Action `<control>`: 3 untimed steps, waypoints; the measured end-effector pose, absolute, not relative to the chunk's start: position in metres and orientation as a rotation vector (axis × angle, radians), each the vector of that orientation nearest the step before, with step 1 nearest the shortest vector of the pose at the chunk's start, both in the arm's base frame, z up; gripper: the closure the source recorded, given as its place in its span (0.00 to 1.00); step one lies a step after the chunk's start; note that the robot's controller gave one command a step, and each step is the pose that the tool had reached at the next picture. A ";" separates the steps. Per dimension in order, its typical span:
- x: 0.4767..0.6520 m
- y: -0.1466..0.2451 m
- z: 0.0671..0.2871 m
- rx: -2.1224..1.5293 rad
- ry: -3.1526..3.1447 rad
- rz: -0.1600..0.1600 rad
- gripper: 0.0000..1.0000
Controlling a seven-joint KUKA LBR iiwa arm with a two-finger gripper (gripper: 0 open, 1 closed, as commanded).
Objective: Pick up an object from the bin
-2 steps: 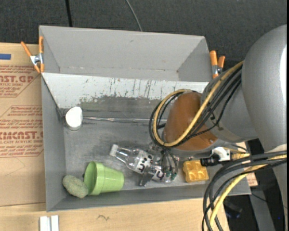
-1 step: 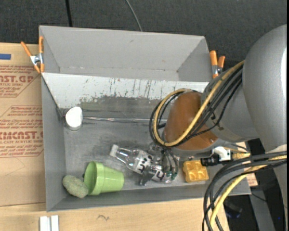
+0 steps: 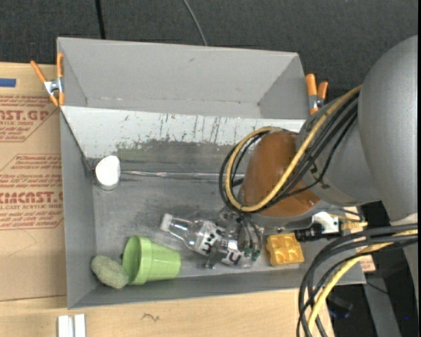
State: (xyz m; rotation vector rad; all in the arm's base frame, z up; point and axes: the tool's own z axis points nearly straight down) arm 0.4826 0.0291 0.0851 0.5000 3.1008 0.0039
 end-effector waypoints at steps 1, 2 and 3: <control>0.482 0.028 0.096 0.500 3.103 0.001 1.00; 0.482 0.028 0.106 0.502 3.103 0.001 1.00; 0.482 0.028 0.114 0.501 3.101 0.001 1.00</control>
Offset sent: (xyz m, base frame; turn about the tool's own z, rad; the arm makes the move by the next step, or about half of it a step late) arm -0.0001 0.0003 0.0114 0.0000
